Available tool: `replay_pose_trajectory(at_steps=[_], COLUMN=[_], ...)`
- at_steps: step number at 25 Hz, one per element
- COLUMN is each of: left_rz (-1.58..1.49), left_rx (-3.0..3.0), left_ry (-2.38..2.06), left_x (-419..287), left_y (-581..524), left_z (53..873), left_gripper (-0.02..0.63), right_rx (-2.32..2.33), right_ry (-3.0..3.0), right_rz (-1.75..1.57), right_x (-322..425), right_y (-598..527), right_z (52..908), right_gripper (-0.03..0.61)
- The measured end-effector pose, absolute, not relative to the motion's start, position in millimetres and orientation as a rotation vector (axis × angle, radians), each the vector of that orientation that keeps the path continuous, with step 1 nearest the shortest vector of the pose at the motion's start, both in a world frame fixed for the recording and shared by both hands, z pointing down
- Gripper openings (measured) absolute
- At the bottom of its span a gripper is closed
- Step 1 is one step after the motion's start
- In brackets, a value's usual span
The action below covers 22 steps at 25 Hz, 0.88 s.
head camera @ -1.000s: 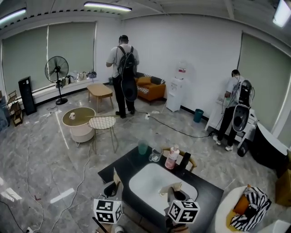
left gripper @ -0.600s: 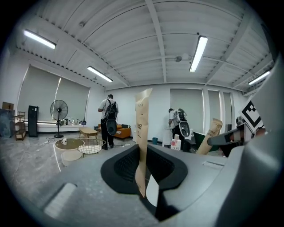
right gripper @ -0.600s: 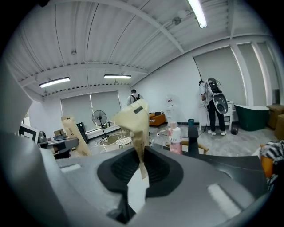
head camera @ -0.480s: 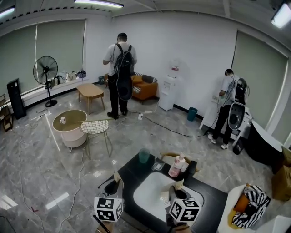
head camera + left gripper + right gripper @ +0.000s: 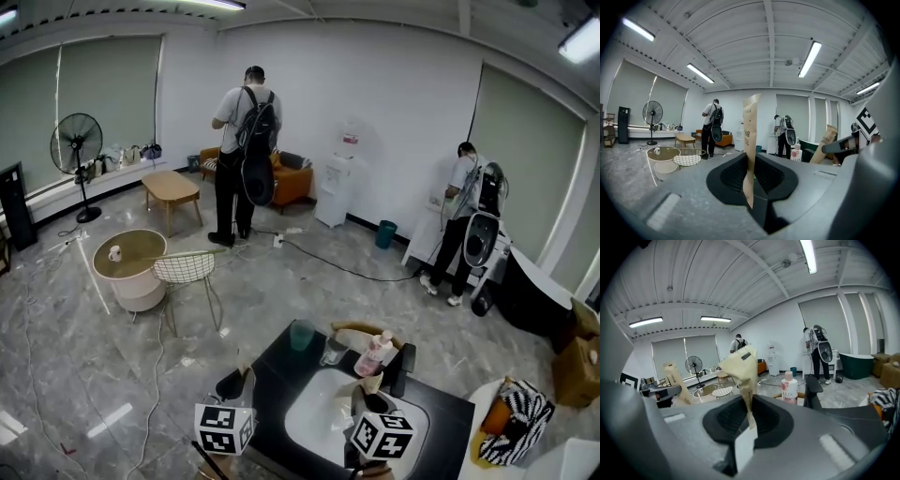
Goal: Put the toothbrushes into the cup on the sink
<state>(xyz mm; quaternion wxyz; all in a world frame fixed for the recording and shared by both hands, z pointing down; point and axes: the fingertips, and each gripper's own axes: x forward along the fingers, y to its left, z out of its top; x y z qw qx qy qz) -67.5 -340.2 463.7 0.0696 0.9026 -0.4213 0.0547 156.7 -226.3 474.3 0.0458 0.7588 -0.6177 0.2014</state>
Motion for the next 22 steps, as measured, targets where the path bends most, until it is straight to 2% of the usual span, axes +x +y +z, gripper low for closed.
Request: replay_pose_trajectory(at_steps=[22], left_rz=[0.208], left_rx=[2.65], left_ry=[-1.221], left_x=[-52], left_y=[-385], left_z=[492], left_gripper=[0.049], right_rx=[2.315], right_ry=[-1.842], right_rz=[0.695], right_x=[179], right_y=[-260], right_z=[499], right_gripper=[0.037])
